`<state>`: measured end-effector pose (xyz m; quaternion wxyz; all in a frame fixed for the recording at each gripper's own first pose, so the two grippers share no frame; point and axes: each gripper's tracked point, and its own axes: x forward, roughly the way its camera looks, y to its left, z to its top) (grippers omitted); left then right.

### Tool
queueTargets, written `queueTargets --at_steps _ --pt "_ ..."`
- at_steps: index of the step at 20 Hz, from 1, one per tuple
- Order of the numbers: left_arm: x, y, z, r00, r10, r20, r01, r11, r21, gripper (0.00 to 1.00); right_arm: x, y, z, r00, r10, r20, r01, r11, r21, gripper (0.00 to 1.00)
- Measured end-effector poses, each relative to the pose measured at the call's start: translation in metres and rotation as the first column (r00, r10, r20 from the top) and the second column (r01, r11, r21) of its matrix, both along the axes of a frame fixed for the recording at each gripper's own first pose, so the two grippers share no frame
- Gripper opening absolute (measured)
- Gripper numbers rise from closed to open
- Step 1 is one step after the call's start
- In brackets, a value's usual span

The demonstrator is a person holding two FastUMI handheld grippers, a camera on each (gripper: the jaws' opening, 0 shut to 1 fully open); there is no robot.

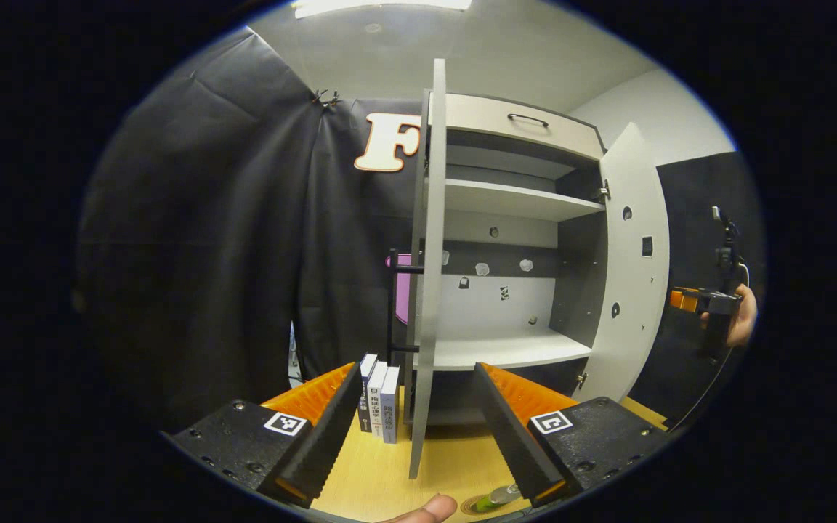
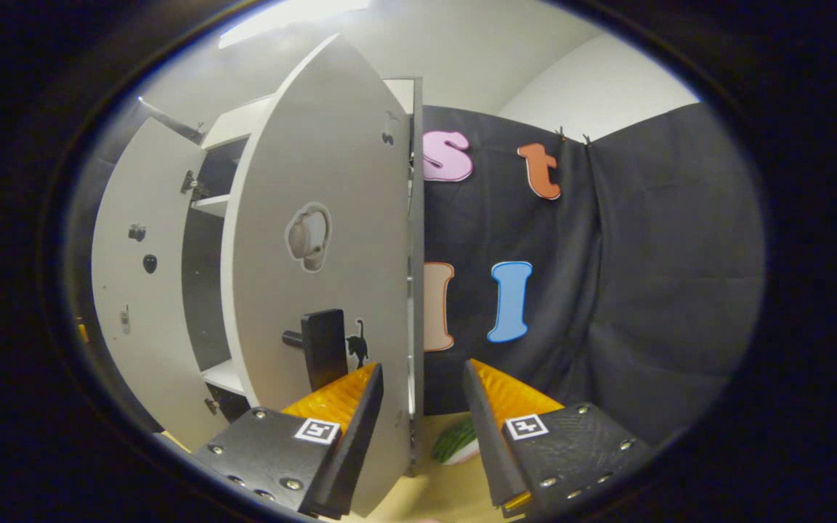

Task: Grasp the bottle in the cabinet with the left hand and place it on the coaster, then close the right door with the right hand and the left door with the left hand.

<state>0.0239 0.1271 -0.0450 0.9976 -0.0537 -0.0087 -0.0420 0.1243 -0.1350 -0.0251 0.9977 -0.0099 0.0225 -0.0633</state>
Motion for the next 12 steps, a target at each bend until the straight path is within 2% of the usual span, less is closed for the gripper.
queueTargets --at_steps 1,3,5,6,7,8,10,11,12 --pt "0.001 0.006 0.002 1.000 0.015 0.005 -0.015 1.000 -0.005 0.96 0.002 0.004 0.000 1.000 0.003 0.001 -0.003 1.000 0.000 0.65" --pt "-0.004 0.013 0.008 1.000 0.022 0.020 -0.021 1.000 -0.020 0.95 0.003 0.006 0.001 1.000 0.003 0.009 -0.003 1.000 0.013 0.80" --pt "-0.007 0.023 0.010 0.999 0.036 0.027 -0.035 0.999 -0.019 0.95 0.006 0.009 0.003 1.000 -0.003 0.017 0.003 1.000 0.015 0.88" --pt "-0.007 0.029 0.009 0.999 0.044 0.026 -0.044 0.999 -0.015 0.95 0.006 0.010 0.004 1.000 -0.007 0.021 0.007 1.000 0.012 0.85" --pt "-0.009 0.033 0.007 0.998 0.051 0.021 -0.051 0.999 -0.008 0.95 0.006 0.012 0.004 1.000 -0.010 0.025 0.010 1.000 0.007 0.89" --pt "-0.010 0.038 0.005 0.998 0.063 0.017 -0.063 0.998 -0.003 0.95 0.008 0.015 0.005 1.000 -0.011 0.025 0.011 1.000 0.006 0.85" --pt "-0.009 0.044 0.002 0.997 0.072 0.010 -0.072 0.997 0.001 0.95 0.011 0.023 0.002 1.000 -0.007 0.021 0.007 1.000 0.021 0.89" --pt "-0.013 0.045 -0.001 0.997 0.078 0.004 -0.078 0.997 0.003 0.95 0.014 0.030 0.000 1.000 0.003 0.016 -0.004 0.999 0.034 0.85" --pt "-0.012 0.045 -0.002 0.997 0.083 0.000 -0.083 0.997 0.003 0.95 0.016 0.040 0.001 1.000 0.022 0.020 -0.023 0.999 0.047 0.89"
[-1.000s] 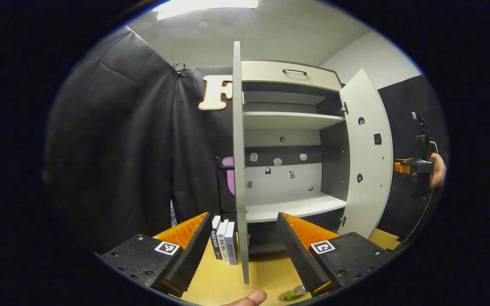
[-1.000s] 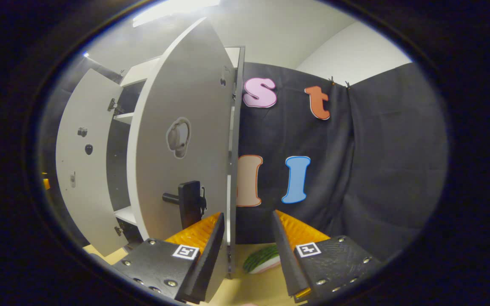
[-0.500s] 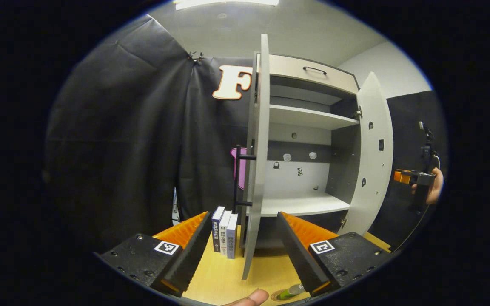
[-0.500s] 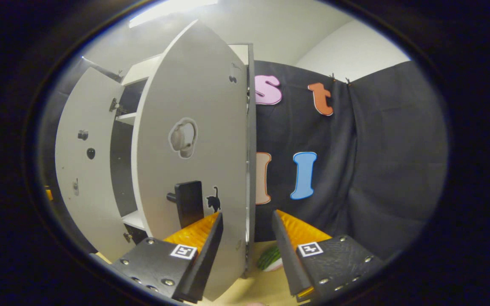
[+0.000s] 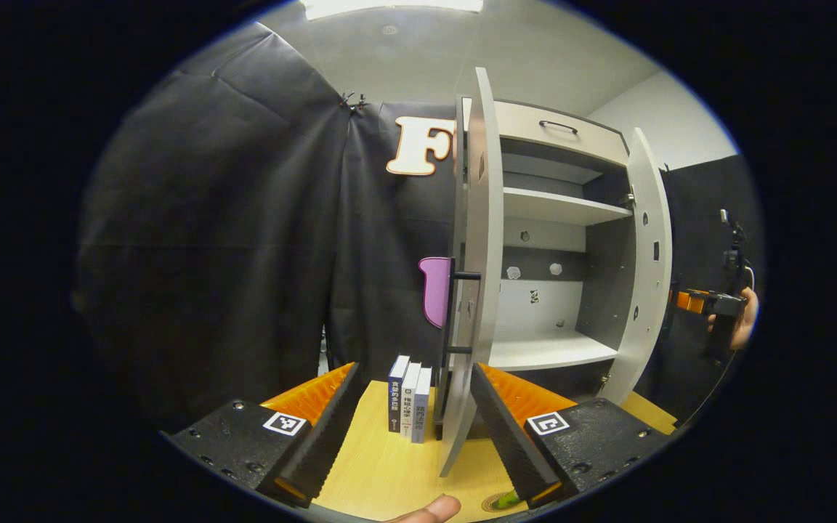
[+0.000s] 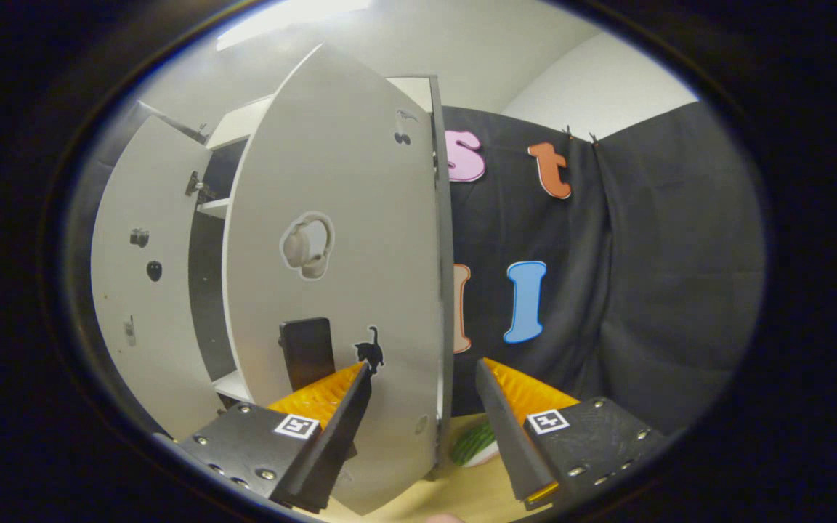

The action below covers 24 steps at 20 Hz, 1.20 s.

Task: Grasp the bottle in the cabinet with the left hand and place it on the coaster, then close the right door with the right hand and the left door with the left hand.

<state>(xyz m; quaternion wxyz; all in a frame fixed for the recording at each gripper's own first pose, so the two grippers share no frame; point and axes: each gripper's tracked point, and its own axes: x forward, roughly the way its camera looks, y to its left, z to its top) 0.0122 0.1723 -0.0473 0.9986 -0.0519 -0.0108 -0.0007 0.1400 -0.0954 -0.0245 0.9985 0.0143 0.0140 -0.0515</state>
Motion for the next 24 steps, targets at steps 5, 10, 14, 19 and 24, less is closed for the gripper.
queueTargets --at_steps 5,10,14,19,24 --pt "0.002 0.009 0.001 1.000 0.005 0.007 -0.005 1.000 0.006 0.95 -0.001 0.019 0.010 0.999 0.026 0.035 -0.026 1.000 -0.012 0.99" --pt "0.015 0.024 -0.003 1.000 0.006 0.006 -0.006 0.999 0.032 0.95 -0.013 0.028 0.013 0.998 0.029 0.047 -0.029 1.000 -0.005 0.99" --pt "0.039 0.038 -0.002 1.000 0.000 -0.012 0.001 0.999 0.040 0.95 -0.035 0.043 0.009 0.998 0.050 0.023 -0.050 0.998 0.034 0.99" --pt "0.084 0.055 0.020 1.000 0.000 0.023 -0.003 0.995 0.097 0.93 -0.075 0.055 0.025 0.995 0.079 0.056 -0.083 0.994 0.069 1.00" --pt "0.116 0.040 0.029 0.998 -0.046 0.035 0.041 0.992 0.121 0.95 -0.118 0.028 0.029 0.998 0.009 0.067 -0.009 1.000 -0.002 1.00"
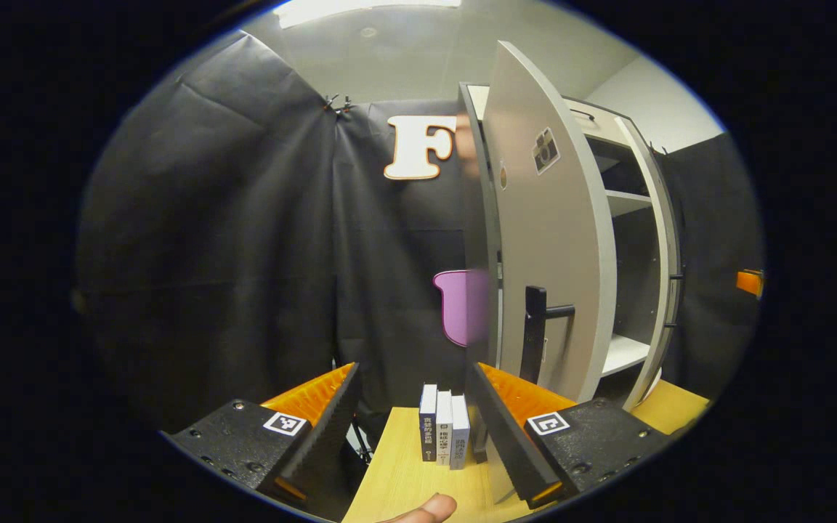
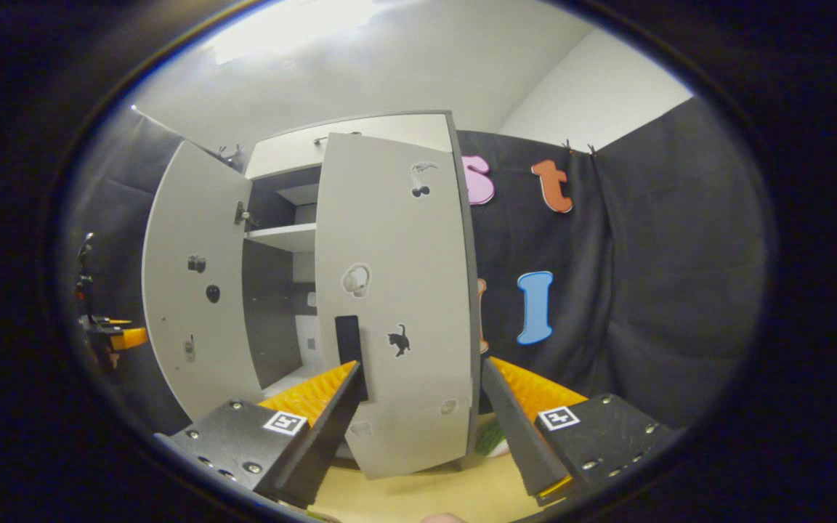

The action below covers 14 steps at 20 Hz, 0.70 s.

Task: Grasp the bottle in the cabinet with the left hand and place it on the coaster, then close the right door with the right hand and the left door with the left hand.

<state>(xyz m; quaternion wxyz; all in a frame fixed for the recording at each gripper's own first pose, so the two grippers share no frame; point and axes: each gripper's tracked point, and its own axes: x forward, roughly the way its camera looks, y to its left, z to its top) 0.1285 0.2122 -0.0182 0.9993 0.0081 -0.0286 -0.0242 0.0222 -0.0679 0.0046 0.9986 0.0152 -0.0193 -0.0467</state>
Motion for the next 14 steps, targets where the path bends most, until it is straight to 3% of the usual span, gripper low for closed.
queueTargets --at_steps 2,5,7,14 --pt "0.008 -0.028 -0.006 0.997 -0.058 -0.042 0.058 0.998 0.000 0.95 -0.017 -0.008 0.001 1.000 -0.003 0.004 0.003 1.000 0.009 1.00" --pt "0.006 -0.045 -0.003 0.995 -0.092 -0.031 0.091 0.995 -0.036 0.86 -0.041 -0.025 0.003 1.000 -0.007 0.020 0.007 1.000 0.004 1.00" --pt "0.003 -0.059 -0.004 0.992 -0.115 -0.047 0.111 0.991 -0.070 0.86 -0.052 -0.034 0.003 1.000 0.002 0.027 -0.002 1.000 -0.002 1.00" --pt "-0.002 -0.103 0.005 0.996 -0.066 -0.053 0.067 0.998 0.009 0.88 -0.075 -0.056 0.007 0.999 0.022 0.039 -0.022 1.000 0.009 0.97"
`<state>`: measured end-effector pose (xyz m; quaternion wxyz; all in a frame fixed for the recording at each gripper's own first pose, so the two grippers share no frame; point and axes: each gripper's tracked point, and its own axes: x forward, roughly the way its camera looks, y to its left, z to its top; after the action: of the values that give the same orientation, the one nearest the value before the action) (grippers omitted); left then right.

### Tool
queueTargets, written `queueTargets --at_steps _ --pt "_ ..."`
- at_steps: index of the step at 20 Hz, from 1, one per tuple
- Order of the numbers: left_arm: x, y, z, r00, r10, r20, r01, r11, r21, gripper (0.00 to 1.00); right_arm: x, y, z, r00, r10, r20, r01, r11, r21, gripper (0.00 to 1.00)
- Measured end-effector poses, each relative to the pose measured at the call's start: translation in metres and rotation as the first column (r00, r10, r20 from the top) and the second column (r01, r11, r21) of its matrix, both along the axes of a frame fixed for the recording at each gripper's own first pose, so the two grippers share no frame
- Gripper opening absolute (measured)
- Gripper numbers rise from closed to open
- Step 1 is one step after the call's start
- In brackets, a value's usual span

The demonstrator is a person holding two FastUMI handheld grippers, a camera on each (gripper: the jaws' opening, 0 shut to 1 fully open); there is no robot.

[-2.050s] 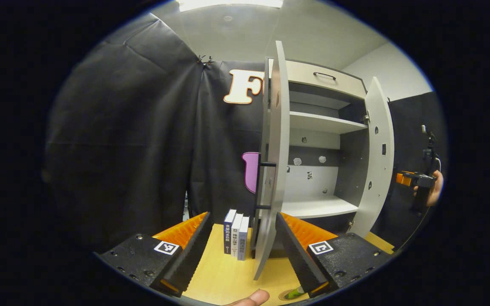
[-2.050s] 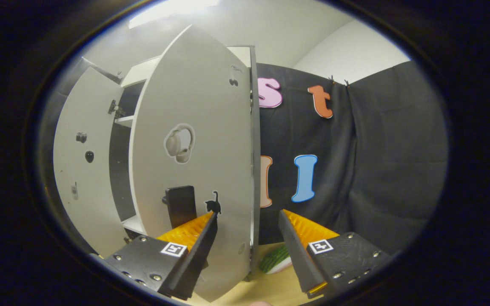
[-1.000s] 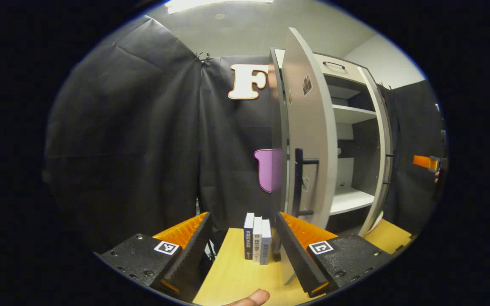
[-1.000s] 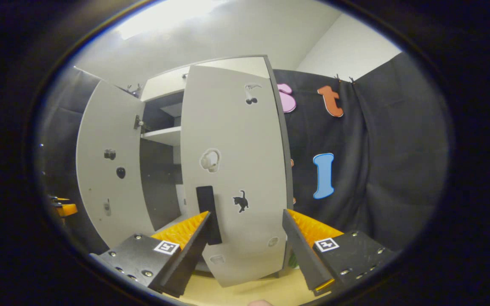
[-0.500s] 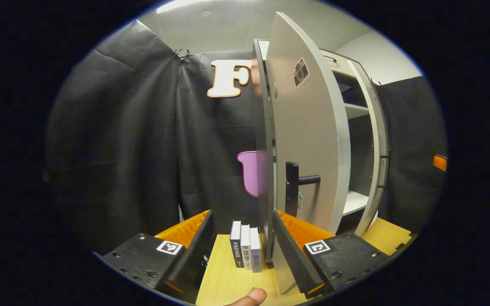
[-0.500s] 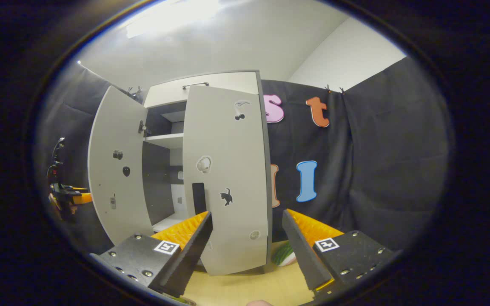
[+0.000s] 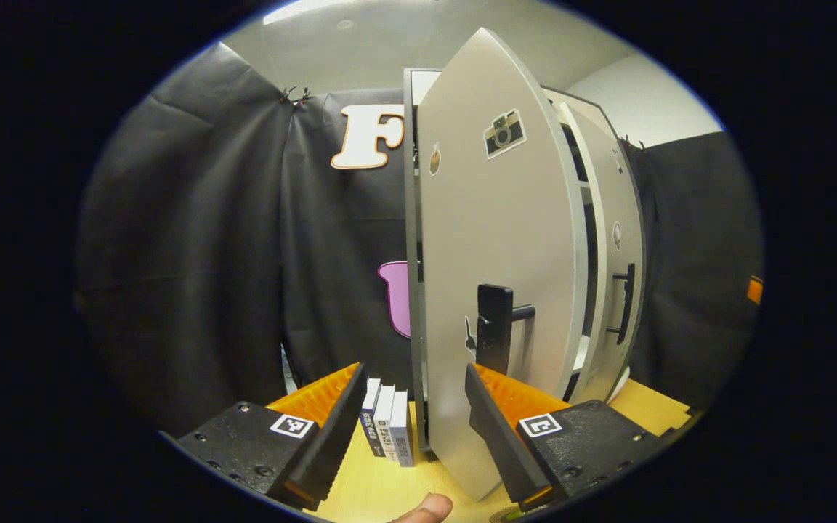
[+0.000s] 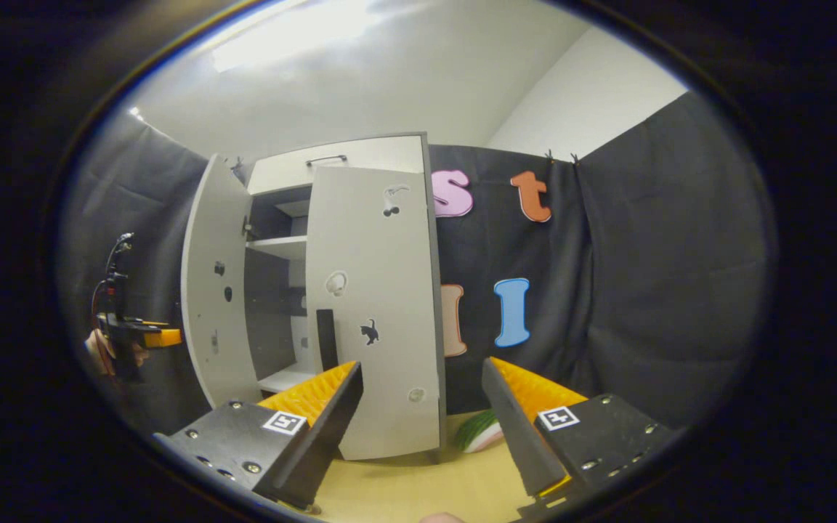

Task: Grasp the bottle in the cabinet with the left hand and place it on the coaster, then close the right door with the right hand and the left door with the left hand.

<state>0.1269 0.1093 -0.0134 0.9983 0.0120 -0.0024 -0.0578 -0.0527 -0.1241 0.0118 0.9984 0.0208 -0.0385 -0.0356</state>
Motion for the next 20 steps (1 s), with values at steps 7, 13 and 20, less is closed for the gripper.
queueTargets --at_steps 7,13,20 --pt "-0.003 -0.005 0.005 0.997 0.073 0.008 -0.073 0.997 -0.016 0.85 -0.017 0.006 -0.003 0.998 0.067 0.000 -0.067 0.998 -0.020 1.00" --pt "0.001 -0.021 0.002 0.999 0.029 -0.025 -0.031 0.996 -0.083 0.86 -0.018 0.030 -0.005 0.995 0.095 -0.012 -0.095 0.995 0.004 1.00" --pt "0.009 -0.026 0.000 0.999 0.019 -0.025 -0.021 0.998 -0.066 0.87 -0.012 0.049 -0.020 0.994 0.091 -0.064 -0.091 0.996 -0.009 1.00"
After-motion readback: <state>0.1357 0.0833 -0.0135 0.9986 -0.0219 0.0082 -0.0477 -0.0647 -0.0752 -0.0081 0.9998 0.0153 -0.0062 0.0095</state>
